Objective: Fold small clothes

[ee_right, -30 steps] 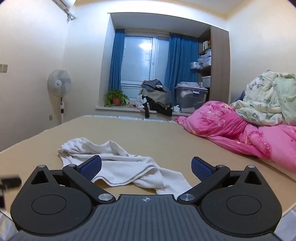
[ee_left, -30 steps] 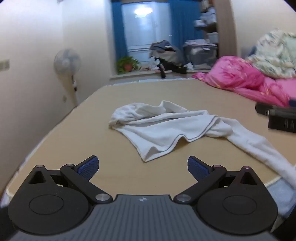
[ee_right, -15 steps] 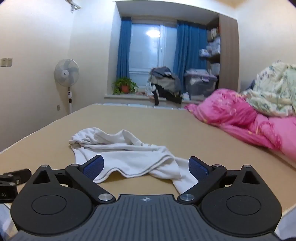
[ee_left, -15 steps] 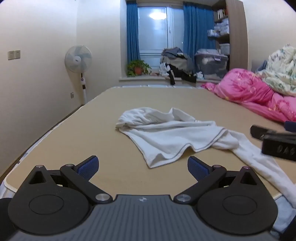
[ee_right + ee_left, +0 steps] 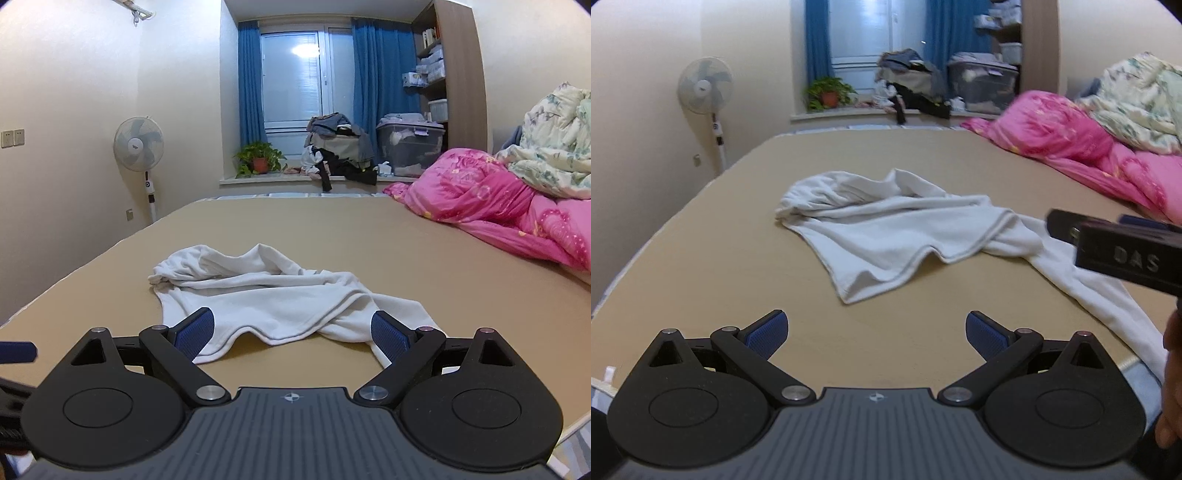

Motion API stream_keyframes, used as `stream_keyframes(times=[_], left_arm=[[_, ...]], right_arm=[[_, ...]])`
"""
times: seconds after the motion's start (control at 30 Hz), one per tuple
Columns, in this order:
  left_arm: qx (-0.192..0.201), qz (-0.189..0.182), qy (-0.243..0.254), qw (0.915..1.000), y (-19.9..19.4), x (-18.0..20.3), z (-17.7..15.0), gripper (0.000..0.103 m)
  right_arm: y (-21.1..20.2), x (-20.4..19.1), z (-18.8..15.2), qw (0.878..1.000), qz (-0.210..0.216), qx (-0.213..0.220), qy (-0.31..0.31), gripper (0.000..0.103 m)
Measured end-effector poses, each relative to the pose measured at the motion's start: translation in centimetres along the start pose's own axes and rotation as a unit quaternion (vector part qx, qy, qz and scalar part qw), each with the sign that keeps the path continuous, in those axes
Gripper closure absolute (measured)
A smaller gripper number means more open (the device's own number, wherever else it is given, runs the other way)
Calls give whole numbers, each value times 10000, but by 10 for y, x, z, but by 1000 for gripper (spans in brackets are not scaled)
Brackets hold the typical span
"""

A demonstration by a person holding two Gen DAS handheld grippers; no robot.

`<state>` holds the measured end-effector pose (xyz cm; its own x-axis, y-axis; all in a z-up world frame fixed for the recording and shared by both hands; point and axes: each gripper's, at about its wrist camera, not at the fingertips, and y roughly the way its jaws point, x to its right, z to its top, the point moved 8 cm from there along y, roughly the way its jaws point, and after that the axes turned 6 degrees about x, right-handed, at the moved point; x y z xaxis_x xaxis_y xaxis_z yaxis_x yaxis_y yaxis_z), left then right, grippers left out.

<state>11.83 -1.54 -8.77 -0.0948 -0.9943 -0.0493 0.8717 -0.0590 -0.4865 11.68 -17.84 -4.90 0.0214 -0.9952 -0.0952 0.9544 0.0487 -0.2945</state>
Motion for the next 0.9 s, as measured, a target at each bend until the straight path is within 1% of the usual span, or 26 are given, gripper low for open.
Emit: stream_keyframes(times=[0.07,0.2,0.3,0.4,0.5,0.6,0.7,0.77,0.83,0.9], left_arm=[[-58,-31,55,10000,4,4,-4,0],[-84,60,-3,9999,9,3,-9,1],[-26,254,-97,9996,13,-2,-11,1],[69,397,-211,9990,17,-7,-6,1],[135,527,-199,9983,26,-12,5,1],[11,529,-392,9978,40,-21,10,1],[-189,418,-656,9968,45,-24,1,1],[-237,372,-636,9970,46,-23,-2,1],[-169,427,-554,9974,44,-21,-2,1],[-91,406,-496,9979,42,-21,1,1]], right_arm=[[1,0,-1,10000,-6,-59,4,18],[4,0,-3,9998,-109,-130,-42,19],[5,0,-3,9999,-119,-115,-19,19],[6,-2,-3,9998,-136,-140,-82,19],[10,-2,-8,9995,-60,-315,12,19],[14,-2,-11,9991,-53,-423,19,19],[18,-4,-15,9985,-31,-545,-7,20],[21,-8,-19,9980,19,-636,-65,20],[22,-13,-22,9974,91,-699,-156,20],[23,-18,-24,9971,185,-715,-183,20]])
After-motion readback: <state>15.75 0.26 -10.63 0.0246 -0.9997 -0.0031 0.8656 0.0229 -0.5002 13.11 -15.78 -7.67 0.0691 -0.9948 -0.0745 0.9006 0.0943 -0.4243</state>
